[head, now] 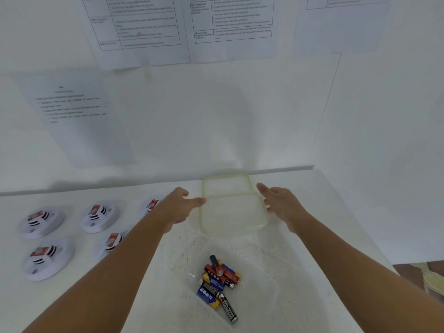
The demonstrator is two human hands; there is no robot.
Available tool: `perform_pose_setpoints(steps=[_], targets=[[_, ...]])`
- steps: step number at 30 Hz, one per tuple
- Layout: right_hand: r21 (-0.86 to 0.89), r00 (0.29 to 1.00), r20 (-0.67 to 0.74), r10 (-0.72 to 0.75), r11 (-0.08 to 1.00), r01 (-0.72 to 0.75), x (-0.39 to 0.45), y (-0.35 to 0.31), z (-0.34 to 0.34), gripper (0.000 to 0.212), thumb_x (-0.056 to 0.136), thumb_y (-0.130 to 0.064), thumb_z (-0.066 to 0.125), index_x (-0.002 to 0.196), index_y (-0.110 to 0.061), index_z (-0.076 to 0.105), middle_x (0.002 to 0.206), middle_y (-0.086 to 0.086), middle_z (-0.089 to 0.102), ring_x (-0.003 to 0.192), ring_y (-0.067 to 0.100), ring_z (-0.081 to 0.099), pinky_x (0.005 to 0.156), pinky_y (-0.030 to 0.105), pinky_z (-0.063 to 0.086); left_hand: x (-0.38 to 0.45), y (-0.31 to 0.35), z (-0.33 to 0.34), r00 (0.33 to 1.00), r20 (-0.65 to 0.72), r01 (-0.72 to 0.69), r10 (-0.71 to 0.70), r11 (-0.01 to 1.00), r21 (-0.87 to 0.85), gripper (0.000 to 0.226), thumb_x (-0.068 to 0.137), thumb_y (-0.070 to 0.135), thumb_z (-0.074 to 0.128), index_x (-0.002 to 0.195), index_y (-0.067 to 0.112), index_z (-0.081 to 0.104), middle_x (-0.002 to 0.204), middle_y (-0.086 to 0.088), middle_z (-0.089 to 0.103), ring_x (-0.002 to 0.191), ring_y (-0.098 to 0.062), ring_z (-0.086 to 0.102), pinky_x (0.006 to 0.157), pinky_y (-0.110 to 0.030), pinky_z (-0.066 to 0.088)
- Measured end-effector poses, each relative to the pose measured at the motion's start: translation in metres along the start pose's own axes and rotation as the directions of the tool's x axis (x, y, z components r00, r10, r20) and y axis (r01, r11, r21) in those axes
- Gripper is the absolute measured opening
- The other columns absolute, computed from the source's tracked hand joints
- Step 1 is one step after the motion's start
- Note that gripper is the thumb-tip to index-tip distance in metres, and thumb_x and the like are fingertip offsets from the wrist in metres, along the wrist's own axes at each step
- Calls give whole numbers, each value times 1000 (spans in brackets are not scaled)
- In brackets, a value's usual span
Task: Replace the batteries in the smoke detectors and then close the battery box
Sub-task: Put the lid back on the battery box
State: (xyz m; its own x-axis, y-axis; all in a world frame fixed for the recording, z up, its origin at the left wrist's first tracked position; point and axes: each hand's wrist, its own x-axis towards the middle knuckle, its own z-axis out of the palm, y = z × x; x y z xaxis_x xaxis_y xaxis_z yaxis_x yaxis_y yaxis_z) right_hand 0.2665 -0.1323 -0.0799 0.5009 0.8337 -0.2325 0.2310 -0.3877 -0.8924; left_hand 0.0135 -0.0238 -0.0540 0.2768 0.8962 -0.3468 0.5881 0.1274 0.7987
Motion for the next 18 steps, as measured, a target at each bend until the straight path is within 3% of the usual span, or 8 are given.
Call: perform_pose_setpoints(steps=[2,5,7,10,11,13,15,18], targets=[[12,1000,-20,-3,1000,3,14,-6,-6,64,99,-55,55,122,5,63,115,19,70,95,31,70,101,50,50,18,1,-3,997,-69,-21,19,999,-33,44,96,38,71,126,12,51,110,-14,65,86,-22,58,78,-33,50],[-30,1000,-17,4,1000,-4,42,-14,-8,56,99,-44,59,121,8,62,116,22,70,82,24,60,95,44,53,46,2,1,988,-129,-83,87,996,37,22,97,31,67,94,13,56,92,-10,56,77,-23,49,72,-37,41],[-90,1000,-14,16,996,-17,60,-17,-6,54,96,-42,62,115,8,64,100,24,70,77,22,54,84,39,52,63,6,8,986,-141,-76,90,992,101,22,96,25,65,83,14,52,83,-9,48,74,-22,44,71,-35,37],[-219,1000,0,30,975,-29,81,-19,0,39,89,-33,65,66,-4,53,72,8,47,69,23,48,66,33,38,85,12,18,985,-166,-9,48,974,228,32,98,24,62,72,11,47,75,-6,49,74,-25,50,73,-32,40],[-259,1000,9,24,966,-21,86,-21,2,36,89,-31,66,63,-13,50,71,6,45,68,25,49,65,33,39,91,13,20,984,-177,16,32,964,267,31,99,25,61,74,9,49,76,-5,51,79,-26,53,74,-31,41],[-327,1000,27,6,945,3,89,-24,5,20,92,-31,69,88,-12,67,84,5,53,83,29,60,78,37,51,100,15,24,983,-184,54,7,945,321,25,99,28,61,85,7,54,83,-6,56,85,-28,56,76,-32,45],[-354,1000,14,17,935,-11,96,-20,6,37,93,-30,72,117,-4,63,98,5,59,98,29,62,93,40,52,106,14,27,980,-199,70,-1,938,340,21,96,25,64,88,7,56,84,-7,58,82,-27,57,74,-33,50],[-346,1000,-4,27,938,-26,102,-15,8,30,87,-17,75,108,3,67,100,19,69,94,36,68,86,42,56,110,9,30,971,-237,109,-41,954,280,25,89,7,66,71,10,48,68,-3,46,67,-21,48,59,-27,38]])
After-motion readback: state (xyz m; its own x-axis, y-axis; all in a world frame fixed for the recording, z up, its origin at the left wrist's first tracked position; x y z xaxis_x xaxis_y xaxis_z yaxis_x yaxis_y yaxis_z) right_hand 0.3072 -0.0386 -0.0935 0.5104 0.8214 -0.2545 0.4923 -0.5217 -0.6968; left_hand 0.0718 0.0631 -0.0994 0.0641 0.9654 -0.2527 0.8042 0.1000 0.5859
